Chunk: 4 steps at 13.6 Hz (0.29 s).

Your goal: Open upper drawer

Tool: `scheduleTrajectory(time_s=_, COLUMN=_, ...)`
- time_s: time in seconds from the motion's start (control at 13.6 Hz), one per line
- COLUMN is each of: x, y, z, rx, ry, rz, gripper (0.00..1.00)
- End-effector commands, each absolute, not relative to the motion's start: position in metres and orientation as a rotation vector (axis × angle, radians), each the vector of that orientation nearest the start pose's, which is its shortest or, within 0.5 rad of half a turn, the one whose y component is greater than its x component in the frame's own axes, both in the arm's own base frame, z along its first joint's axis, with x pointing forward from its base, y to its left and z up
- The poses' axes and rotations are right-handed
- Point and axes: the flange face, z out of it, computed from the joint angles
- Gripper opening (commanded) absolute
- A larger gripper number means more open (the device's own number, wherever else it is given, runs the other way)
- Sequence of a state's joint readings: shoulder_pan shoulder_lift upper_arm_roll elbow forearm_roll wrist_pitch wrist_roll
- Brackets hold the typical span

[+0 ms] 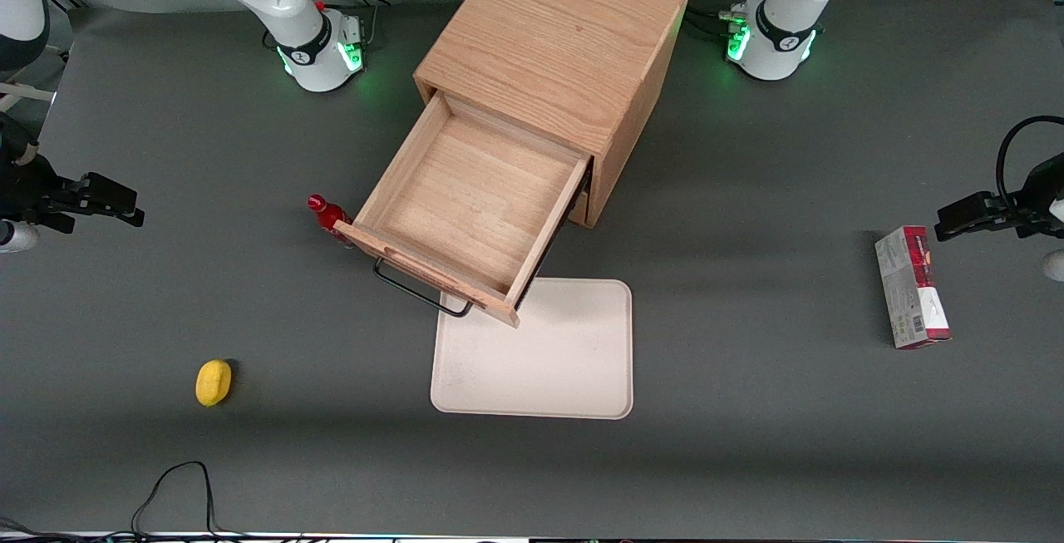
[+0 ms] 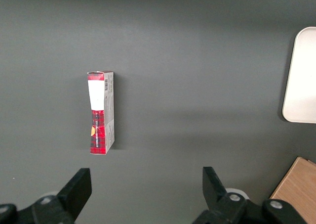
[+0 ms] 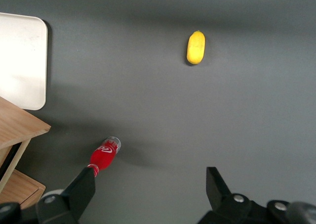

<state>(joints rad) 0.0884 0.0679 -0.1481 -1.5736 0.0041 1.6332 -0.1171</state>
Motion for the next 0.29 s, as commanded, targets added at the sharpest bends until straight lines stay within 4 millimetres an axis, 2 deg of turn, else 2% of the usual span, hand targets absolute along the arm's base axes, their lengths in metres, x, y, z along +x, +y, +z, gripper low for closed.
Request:
scheduleTrajectory(time_s=0.0, x=0.5746, y=-0.0294, z=0.5903, rx=-3.171, ry=-0.059, rz=0.022, gripper=1.0)
scheduleTrajectory(time_s=0.22, x=0.5744, y=-0.0303, z=0.5901, rx=-3.171, ry=-0.046, rz=0.024, gripper=1.0)
